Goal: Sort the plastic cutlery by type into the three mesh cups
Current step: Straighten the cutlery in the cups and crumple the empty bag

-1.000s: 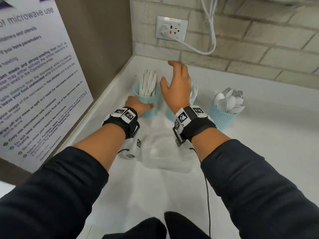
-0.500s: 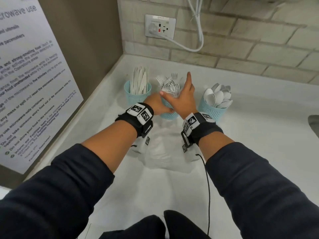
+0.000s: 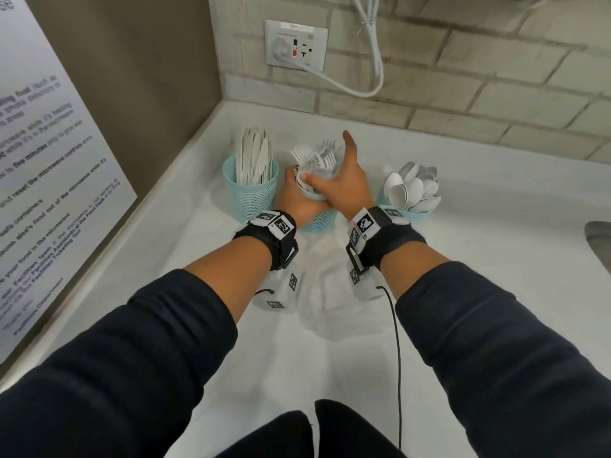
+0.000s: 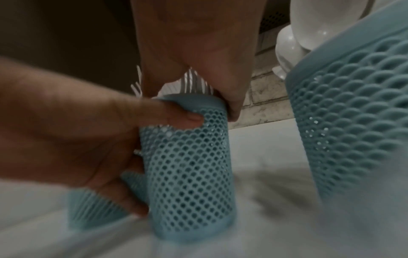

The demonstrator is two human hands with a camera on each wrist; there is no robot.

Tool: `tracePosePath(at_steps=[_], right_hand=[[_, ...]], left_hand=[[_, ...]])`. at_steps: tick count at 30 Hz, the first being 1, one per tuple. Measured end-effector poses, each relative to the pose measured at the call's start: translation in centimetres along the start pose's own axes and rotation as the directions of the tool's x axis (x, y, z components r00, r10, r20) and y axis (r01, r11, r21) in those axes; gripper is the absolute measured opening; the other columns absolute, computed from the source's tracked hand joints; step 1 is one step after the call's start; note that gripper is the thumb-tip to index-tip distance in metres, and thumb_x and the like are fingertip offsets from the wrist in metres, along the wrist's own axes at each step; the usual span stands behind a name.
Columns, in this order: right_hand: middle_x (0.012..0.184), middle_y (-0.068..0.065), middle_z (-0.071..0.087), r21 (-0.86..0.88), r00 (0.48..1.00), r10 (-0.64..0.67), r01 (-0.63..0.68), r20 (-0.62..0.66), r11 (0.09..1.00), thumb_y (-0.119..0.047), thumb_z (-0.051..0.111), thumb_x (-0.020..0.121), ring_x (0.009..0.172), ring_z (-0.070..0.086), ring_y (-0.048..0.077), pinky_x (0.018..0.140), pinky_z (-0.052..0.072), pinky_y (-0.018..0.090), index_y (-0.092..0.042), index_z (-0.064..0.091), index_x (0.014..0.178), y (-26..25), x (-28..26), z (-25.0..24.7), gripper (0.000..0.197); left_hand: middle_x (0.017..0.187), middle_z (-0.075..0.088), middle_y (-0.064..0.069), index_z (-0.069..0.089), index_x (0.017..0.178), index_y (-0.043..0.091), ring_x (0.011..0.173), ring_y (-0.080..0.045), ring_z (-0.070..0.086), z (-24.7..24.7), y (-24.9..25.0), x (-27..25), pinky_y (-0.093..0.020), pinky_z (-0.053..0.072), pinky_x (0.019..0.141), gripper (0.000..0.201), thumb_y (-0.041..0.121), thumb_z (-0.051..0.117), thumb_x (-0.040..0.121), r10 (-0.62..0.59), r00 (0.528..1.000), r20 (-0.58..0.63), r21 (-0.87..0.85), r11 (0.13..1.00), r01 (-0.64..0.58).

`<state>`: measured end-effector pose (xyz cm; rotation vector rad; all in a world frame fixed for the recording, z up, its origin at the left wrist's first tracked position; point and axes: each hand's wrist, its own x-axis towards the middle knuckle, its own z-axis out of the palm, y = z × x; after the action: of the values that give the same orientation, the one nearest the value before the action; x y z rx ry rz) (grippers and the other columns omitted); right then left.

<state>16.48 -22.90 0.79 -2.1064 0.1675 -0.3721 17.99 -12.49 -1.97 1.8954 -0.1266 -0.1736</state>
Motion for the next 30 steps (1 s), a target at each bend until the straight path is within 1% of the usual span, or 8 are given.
tracePosePath(at_steps=[6, 9, 15, 18, 20, 23, 25, 30], right_hand=[[0.148, 0.015, 0.031, 0.028, 0.997, -0.042, 0.040, 0.059, 0.999, -0.040, 0.082, 0.066, 0.136, 0.033, 0.025, 0.101, 0.027, 0.024, -0.018, 0.008, 0.149, -1.1, 1.1, 0.3, 0.113], [0.136, 0.017, 0.037, -0.134, 0.986, -0.079, 0.099, 0.147, 0.986, -0.038, 0.083, 0.065, 0.126, 0.042, 0.025, 0.094, 0.029, 0.021, -0.022, 0.017, 0.148, -1.5, 1.5, -0.1, 0.107], [0.146, 0.017, 0.024, -0.221, 0.979, -0.056, 0.100, 0.196, 0.970, -0.036, 0.082, 0.066, 0.131, 0.037, 0.025, 0.105, 0.033, 0.028, -0.025, 0.034, 0.142, -2.7, 2.5, 0.1, 0.091], [0.123, 0.013, 0.044, -0.262, 0.975, -0.162, 0.198, 0.152, 0.945, -0.027, 0.079, 0.068, 0.100, 0.056, 0.024, 0.092, 0.048, 0.030, -0.017, 0.058, 0.117, -2.8, 2.0, 0.9, 0.054], [0.108, 0.010, 0.046, -0.267, 0.976, -0.187, 0.211, 0.111, 0.940, -0.020, 0.074, 0.071, 0.082, 0.055, 0.023, 0.080, 0.050, 0.028, -0.013, 0.062, 0.107, -3.0, 2.0, 1.0, 0.039], [0.095, 0.006, 0.045, -0.221, 0.969, -0.246, 0.234, -0.027, 0.947, -0.012, 0.070, 0.073, 0.075, 0.047, 0.016, 0.064, 0.038, 0.006, -0.008, 0.062, 0.102, -3.6, 2.7, 0.1, 0.030], [0.094, 0.007, 0.050, -0.194, 0.961, -0.269, 0.254, -0.057, 0.948, -0.014, 0.071, 0.074, 0.077, 0.047, 0.015, 0.061, 0.033, 0.007, -0.007, 0.061, 0.101, -3.8, 3.1, -0.5, 0.030], [0.123, 0.010, 0.047, -0.170, 0.983, -0.183, 0.177, -0.020, 0.969, -0.043, 0.076, 0.071, 0.112, 0.049, 0.023, 0.098, 0.042, 0.032, -0.019, 0.052, 0.122, -2.3, 2.1, -0.3, 0.062]], left_hand=[[0.123, 0.056, 0.003, 0.030, 0.135, 0.017, 0.112, -0.017, 0.054, -0.3, -0.6, 0.7, -0.031, 0.045, 0.097, 0.101, 0.028, 0.089, 0.054, -0.004, 0.999, 0.039, -0.006, 1.000, 0.004], [0.119, 0.057, 0.005, 0.032, 0.134, 0.014, 0.109, -0.014, 0.056, -0.3, -0.7, 0.8, -0.032, 0.046, 0.096, 0.101, 0.025, 0.089, 0.051, 0.014, 0.999, 0.050, -0.020, 1.000, -0.013], [0.123, 0.058, 0.005, 0.038, 0.131, 0.020, 0.113, -0.015, 0.057, -0.2, -1.0, 1.1, -0.038, 0.048, 0.098, 0.113, 0.054, 0.086, 0.035, -0.012, 0.999, 0.050, 0.024, 1.000, 0.011], [0.115, 0.053, 0.005, 0.030, 0.135, 0.013, 0.109, -0.013, 0.053, -0.3, -0.7, 1.1, -0.027, 0.043, 0.096, 0.097, 0.028, 0.087, 0.057, -0.036, 0.997, 0.066, 0.036, 0.999, 0.033], [0.114, 0.053, 0.003, 0.028, 0.132, 0.015, 0.110, -0.016, 0.055, -0.5, -0.8, 1.1, -0.032, 0.046, 0.097, 0.096, 0.023, 0.087, 0.058, -0.029, 0.996, 0.083, 0.017, 0.999, 0.028], [0.130, 0.048, -0.001, 0.026, 0.135, 0.016, 0.117, -0.017, 0.048, -0.7, -0.7, 1.0, -0.040, 0.042, 0.103, 0.104, 0.031, 0.088, 0.054, -0.023, 0.995, 0.096, 0.035, 0.999, 0.020], [0.130, 0.049, -0.004, 0.026, 0.134, 0.015, 0.118, -0.021, 0.050, -0.7, -0.8, 1.1, -0.043, 0.044, 0.101, 0.102, 0.033, 0.087, 0.055, -0.031, 0.995, 0.095, 0.057, 0.998, 0.026], [0.132, 0.050, 0.001, 0.024, 0.137, 0.018, 0.121, -0.018, 0.049, -0.5, -1.0, 1.0, -0.042, 0.042, 0.104, 0.114, 0.036, 0.088, 0.045, -0.012, 0.995, 0.099, 0.011, 1.000, 0.011]])
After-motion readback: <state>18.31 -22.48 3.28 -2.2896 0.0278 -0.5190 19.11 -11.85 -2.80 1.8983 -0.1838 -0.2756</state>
